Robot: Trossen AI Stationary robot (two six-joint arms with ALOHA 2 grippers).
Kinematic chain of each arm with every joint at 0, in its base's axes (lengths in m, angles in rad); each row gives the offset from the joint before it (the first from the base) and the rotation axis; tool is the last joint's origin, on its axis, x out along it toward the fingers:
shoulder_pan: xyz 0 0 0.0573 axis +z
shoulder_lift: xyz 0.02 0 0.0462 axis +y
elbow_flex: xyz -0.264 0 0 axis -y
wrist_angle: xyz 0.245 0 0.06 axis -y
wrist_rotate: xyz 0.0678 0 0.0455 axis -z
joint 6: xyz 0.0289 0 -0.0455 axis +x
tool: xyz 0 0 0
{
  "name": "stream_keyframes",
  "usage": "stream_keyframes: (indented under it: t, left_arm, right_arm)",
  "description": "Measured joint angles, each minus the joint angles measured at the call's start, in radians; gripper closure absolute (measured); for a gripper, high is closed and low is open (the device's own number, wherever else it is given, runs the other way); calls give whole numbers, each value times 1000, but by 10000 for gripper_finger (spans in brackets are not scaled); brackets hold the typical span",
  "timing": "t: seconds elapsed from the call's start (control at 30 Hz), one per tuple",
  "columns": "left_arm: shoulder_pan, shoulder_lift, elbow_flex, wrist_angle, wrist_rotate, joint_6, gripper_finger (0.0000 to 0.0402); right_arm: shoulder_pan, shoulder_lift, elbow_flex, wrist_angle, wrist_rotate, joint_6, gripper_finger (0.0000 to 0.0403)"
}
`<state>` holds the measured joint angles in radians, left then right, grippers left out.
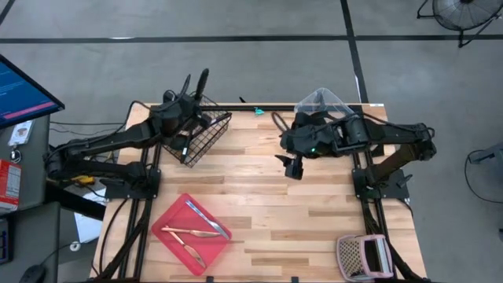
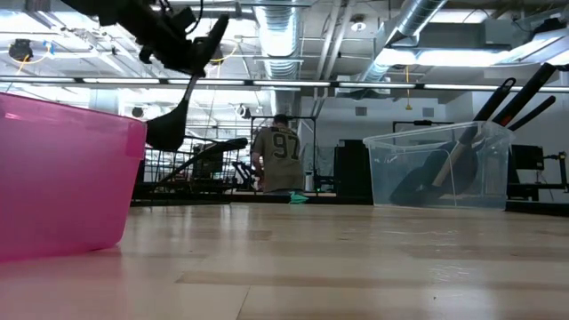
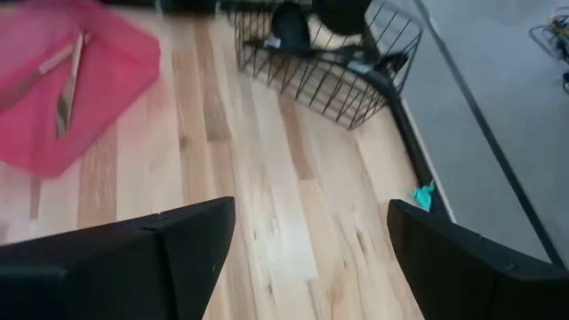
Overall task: Pick & Place Kitchen Items
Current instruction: Put the black serving spoon into the wire basket
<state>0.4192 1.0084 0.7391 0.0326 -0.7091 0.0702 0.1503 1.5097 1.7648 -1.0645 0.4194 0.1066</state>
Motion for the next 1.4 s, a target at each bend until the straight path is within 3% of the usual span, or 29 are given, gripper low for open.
stream_keyframes:
  t: [0.47, 0.87, 1.17, 1.4]
  left_arm:
    - [-14, 96, 0, -134, -46, -257, 392]
    - [-13, 103, -61, -176, -41, -409, 391]
    - [-13, 102, -101, -160, -34, -418, 389]
    - [-13, 102, -102, -160, -23, -416, 362]
  right_arm:
    - [4, 1, -163, 23, -3, 43, 112]
    - [9, 1, -172, 58, -3, 44, 112]
    - [14, 1, -172, 59, -3, 44, 112]
    - [14, 1, -172, 74, -3, 43, 112]
